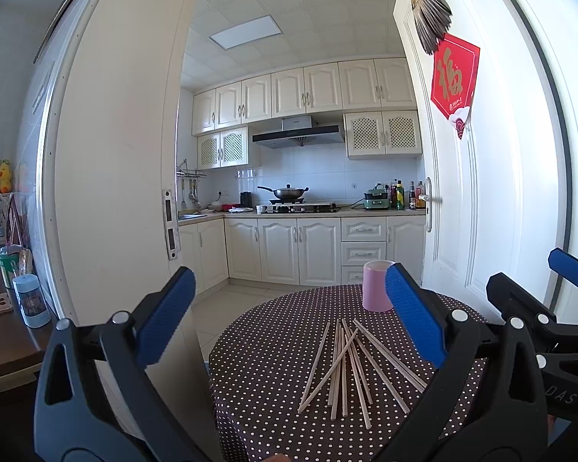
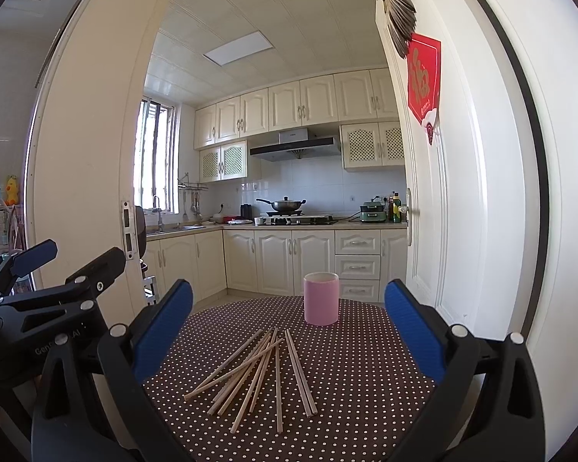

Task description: Organize utensils

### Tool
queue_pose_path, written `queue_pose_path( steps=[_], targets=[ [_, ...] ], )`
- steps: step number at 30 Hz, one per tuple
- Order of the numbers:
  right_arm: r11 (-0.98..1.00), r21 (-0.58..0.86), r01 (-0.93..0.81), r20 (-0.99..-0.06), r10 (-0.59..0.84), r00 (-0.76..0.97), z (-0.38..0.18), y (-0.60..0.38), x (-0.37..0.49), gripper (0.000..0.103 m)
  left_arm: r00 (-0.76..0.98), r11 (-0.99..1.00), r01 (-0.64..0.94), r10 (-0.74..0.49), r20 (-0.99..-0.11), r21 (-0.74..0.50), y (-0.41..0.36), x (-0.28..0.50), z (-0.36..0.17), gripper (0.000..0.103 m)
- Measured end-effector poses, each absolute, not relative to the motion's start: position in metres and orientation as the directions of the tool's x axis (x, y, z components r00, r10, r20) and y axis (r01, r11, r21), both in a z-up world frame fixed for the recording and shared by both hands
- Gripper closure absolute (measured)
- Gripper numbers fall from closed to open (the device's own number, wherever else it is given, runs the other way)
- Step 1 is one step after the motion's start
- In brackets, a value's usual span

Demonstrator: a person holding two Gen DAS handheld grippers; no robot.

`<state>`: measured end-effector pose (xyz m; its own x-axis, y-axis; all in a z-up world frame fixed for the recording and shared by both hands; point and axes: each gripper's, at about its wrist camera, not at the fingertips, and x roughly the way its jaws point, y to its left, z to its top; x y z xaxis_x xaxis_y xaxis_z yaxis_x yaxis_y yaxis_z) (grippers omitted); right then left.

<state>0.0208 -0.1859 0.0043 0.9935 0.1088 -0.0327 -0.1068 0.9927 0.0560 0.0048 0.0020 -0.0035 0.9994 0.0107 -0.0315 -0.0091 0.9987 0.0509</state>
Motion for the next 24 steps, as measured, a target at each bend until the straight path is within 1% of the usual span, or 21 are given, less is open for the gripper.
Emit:
queue_pose_path(
  steps=[24],
  targets=[
    [0.993, 0.05, -0.103, -0.052, 0.106, 0.993, 0.0024, -0.1873, 0.0251, 0.007, 0.998, 0.998, -0.01, 0.013, -0.055, 0.054, -0.0005, 0.0115, -0.0075, 0.006]
  ],
)
